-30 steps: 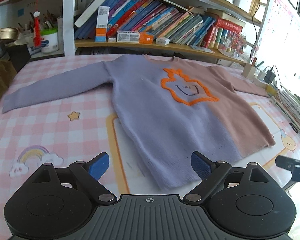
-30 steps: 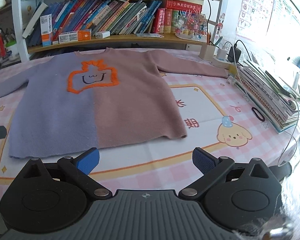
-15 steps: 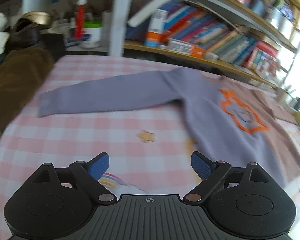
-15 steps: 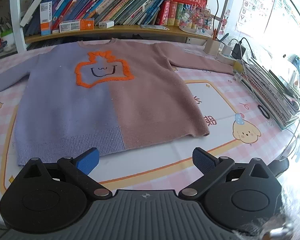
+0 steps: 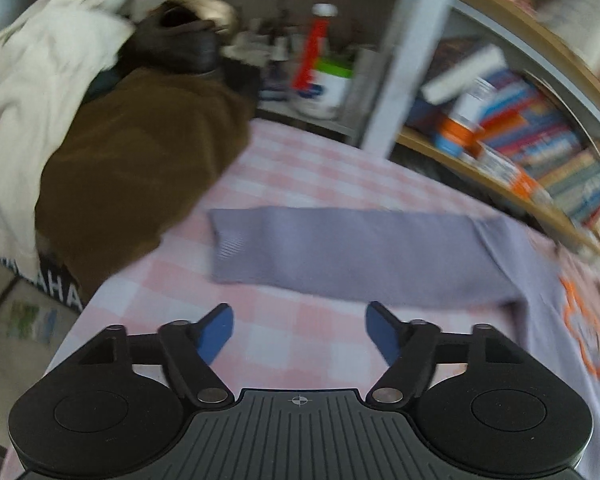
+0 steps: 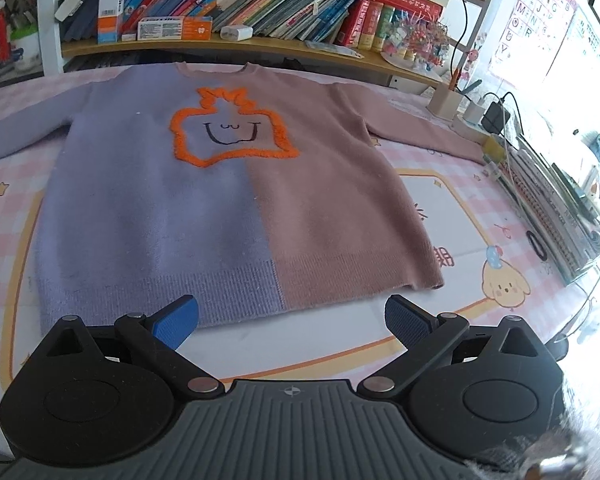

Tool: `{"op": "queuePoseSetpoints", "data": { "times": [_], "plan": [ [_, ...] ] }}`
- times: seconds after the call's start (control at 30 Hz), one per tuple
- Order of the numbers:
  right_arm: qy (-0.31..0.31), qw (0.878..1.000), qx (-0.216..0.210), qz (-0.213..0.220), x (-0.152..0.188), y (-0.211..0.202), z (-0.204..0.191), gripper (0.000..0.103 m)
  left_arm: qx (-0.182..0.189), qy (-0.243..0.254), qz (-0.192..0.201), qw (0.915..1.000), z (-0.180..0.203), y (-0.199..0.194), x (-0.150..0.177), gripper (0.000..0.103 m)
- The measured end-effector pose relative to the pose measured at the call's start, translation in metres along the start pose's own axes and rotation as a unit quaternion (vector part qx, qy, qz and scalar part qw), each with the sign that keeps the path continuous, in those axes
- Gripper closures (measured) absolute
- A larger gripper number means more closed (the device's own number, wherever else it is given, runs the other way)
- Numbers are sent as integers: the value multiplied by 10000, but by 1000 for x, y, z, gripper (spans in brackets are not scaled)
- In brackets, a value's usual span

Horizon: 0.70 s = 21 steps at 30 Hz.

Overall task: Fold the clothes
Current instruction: 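Reach the left tool to the lavender sleeve cuff and close on it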

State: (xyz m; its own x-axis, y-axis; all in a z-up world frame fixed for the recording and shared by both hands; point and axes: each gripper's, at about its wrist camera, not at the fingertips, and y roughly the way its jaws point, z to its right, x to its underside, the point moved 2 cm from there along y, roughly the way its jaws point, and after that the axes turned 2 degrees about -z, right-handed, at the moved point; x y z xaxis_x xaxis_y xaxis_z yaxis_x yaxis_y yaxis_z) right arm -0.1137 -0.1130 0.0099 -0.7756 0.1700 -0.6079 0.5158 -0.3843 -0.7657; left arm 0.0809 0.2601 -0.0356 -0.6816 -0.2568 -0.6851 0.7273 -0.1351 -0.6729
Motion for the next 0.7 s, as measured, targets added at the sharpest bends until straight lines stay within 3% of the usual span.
{"op": "queuePoseSetpoints", "data": {
  "times": [0.2, 0.3, 0.4, 0.5, 0.57, 0.7],
  "plan": [
    [99, 9997, 185, -95, -1, 3, 7, 3, -69, -754, 92, 9971, -18, 24, -18, 51],
    [176, 9994, 271, -133, 0, 4, 12, 3, 172, -986, 77, 9949, -17, 31, -22, 60],
    [261, 9989, 351, -184, 2, 4, 16, 3, 502, -1222, 42, 9912, -10, 39, -23, 61],
    [269, 9987, 387, -201, 3, 4, 17, 3, 527, -1318, 39, 9899, -1, 47, -25, 61],
    [258, 9987, 399, -199, 3, 3, 17, 3, 294, -1302, 43, 9910, 4, 47, -29, 61],
    [280, 9985, 423, -184, 4, 1, 18, 3, -240, -790, 559, 9950, 7, 31, -36, 59]
  ]
}}
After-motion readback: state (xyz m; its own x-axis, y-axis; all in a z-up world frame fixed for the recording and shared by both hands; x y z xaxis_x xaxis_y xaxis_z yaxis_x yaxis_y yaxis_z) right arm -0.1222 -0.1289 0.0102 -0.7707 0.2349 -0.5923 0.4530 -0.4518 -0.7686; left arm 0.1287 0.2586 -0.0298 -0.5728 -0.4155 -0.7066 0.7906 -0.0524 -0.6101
